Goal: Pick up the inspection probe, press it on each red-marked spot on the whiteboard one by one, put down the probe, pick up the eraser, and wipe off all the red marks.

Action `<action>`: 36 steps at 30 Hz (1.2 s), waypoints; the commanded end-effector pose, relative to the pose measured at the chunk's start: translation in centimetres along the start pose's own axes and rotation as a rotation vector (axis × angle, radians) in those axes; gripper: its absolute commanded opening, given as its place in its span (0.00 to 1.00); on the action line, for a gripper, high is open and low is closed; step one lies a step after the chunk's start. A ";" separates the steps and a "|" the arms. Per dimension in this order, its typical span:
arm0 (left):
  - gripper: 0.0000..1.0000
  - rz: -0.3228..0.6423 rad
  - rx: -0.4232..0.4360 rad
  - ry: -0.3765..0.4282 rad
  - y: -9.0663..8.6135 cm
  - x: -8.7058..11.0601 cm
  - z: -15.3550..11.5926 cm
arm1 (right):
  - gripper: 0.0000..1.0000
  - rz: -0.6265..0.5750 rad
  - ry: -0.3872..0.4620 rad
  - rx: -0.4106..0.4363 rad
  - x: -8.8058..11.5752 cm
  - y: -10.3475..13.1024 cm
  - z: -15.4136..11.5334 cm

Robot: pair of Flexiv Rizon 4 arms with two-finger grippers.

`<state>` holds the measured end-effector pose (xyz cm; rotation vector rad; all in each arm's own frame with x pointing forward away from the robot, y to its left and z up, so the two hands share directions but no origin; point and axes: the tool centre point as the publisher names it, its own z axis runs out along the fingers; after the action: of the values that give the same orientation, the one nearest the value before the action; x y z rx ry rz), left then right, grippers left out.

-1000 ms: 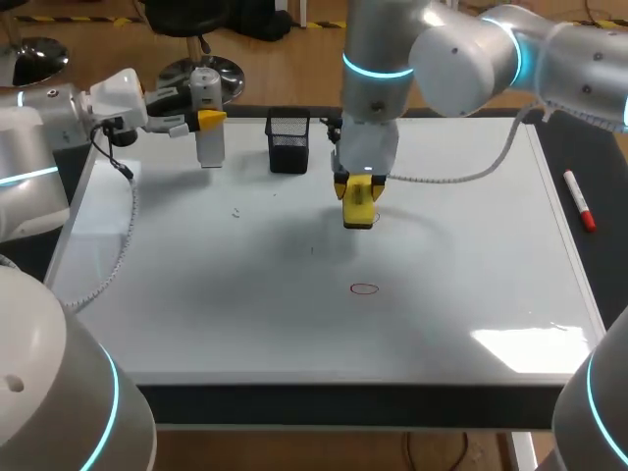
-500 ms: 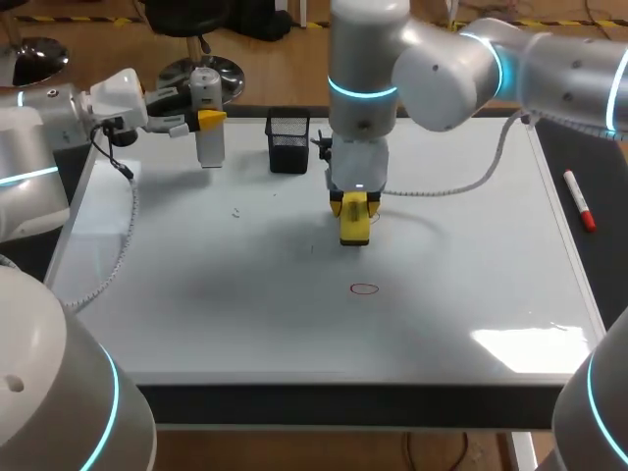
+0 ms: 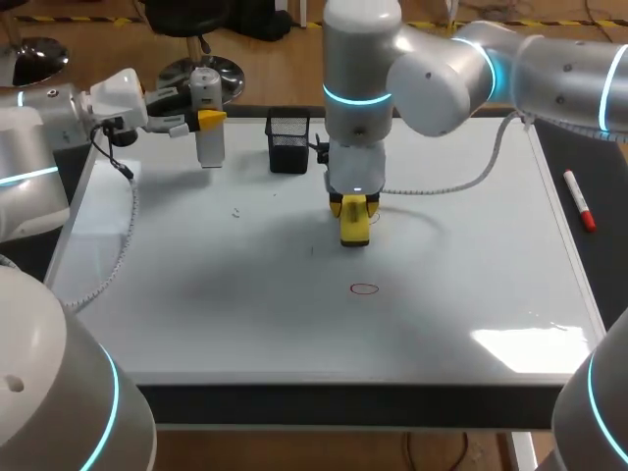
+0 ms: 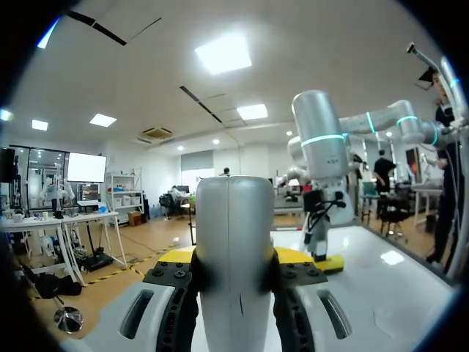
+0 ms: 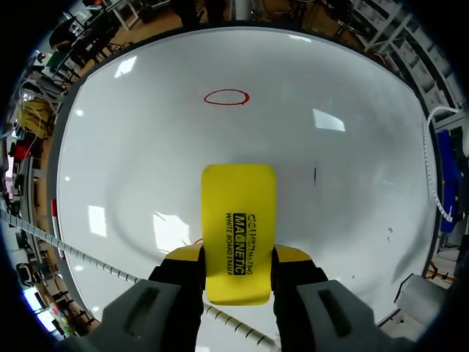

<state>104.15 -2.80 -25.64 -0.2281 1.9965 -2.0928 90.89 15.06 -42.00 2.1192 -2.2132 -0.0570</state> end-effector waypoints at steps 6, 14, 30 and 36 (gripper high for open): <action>0.00 0.002 0.000 -0.003 -0.1 0.1 0.1 | 0.00 0.000 -0.004 0.025 0.3 0.3 0.7; 0.00 0.002 0.000 -0.003 -0.1 0.1 0.1 | 0.00 0.008 -0.002 0.024 0.6 0.2 1.3; 0.00 0.002 0.000 -0.003 -0.1 0.1 0.1 | 0.00 0.024 0.002 0.007 2.4 -0.2 2.3; 0.00 0.002 0.000 -0.003 -0.1 0.1 0.1 | 0.00 0.040 0.008 0.000 3.2 0.1 2.5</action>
<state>104.15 -2.80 -25.64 -0.2282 1.9965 -2.0929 90.57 12.61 -43.30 2.0716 -2.2488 -0.0523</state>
